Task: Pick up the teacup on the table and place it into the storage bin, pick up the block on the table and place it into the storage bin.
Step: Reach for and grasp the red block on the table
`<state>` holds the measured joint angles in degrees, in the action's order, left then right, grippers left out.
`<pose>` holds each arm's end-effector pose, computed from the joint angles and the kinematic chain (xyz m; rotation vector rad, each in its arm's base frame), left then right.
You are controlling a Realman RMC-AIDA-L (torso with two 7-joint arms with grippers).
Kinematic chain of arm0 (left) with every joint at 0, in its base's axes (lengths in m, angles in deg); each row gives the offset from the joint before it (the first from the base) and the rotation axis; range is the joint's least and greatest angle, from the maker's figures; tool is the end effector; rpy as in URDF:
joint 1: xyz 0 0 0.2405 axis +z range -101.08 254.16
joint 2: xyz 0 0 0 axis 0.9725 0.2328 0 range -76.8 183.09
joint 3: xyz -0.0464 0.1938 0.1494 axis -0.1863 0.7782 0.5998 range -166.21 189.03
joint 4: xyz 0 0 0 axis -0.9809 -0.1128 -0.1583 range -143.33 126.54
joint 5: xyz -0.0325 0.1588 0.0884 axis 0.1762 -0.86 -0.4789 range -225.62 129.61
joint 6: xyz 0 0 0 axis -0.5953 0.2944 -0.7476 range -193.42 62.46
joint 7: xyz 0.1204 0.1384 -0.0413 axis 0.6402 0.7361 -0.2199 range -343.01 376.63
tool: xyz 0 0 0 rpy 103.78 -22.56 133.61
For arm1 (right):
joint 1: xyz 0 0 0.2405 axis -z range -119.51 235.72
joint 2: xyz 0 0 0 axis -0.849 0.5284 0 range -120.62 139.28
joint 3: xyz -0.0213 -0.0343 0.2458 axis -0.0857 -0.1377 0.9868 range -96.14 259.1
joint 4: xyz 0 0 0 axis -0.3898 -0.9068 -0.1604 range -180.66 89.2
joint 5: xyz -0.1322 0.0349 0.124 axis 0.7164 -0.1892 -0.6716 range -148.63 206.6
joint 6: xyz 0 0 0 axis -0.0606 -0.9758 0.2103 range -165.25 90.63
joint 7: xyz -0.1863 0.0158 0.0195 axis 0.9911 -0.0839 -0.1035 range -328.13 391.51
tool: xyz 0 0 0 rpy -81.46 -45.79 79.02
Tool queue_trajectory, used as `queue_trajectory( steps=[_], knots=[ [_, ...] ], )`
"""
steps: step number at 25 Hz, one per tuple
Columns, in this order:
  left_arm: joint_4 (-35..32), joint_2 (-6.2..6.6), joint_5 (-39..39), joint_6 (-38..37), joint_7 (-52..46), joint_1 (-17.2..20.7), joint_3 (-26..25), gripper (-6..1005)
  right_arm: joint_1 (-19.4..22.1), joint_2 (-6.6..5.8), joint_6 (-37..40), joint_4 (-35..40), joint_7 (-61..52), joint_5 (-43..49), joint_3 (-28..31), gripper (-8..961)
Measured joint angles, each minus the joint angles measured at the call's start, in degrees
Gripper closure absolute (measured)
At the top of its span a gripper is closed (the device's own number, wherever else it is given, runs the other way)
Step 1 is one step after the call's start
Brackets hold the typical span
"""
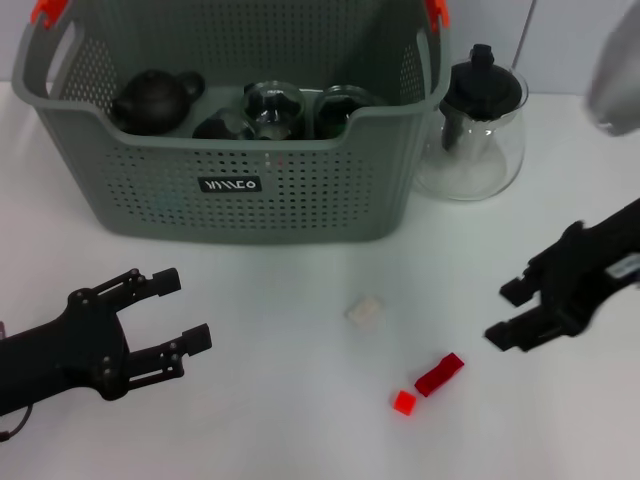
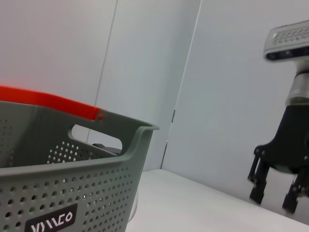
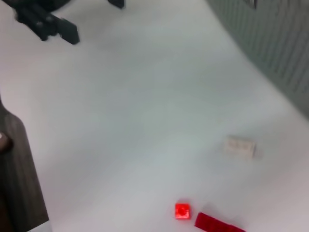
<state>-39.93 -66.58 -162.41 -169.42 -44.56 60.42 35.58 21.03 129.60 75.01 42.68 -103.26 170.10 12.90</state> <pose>-0.2681 0.2389 -0.0138 -2.5139 -0.6110 -0.9833 0.1569 0.2961 -0.0081 -2.9204 0.6974 -0.4510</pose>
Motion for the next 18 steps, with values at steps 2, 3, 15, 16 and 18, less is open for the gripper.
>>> queue_trajectory(
  steps=[2,3,15,16,18],
  knots=[
    [0.1,-0.05,0.0,0.1,0.0,0.0,0.0,155,-1.9,0.15,-2.1,-4.9,-4.7,1.2,-1.8,340],
    [0.1,-0.07,0.0,0.2,0.0,0.0,0.0,155,-2.6,0.06,-3.7,-7.5,-7.0,1.3,-2.7,347],
    [0.5,-0.24,-0.1,1.2,0.4,0.2,0.0,156,-5.9,-0.05,-14.8,-23.9,-15.3,2.3,-7.9,374],
    [0.5,-0.26,-0.1,1.4,0.4,0.2,0.0,156,-5.9,-0.01,-15.4,-24.4,-15.3,2.3,-8.9,374],
    [0.5,-0.3,-0.1,1.6,0.4,0.2,0.0,155,-5.9,-0.01,-16.5,-25.2,-15.2,2.3,-10.4,374]
  ],
)
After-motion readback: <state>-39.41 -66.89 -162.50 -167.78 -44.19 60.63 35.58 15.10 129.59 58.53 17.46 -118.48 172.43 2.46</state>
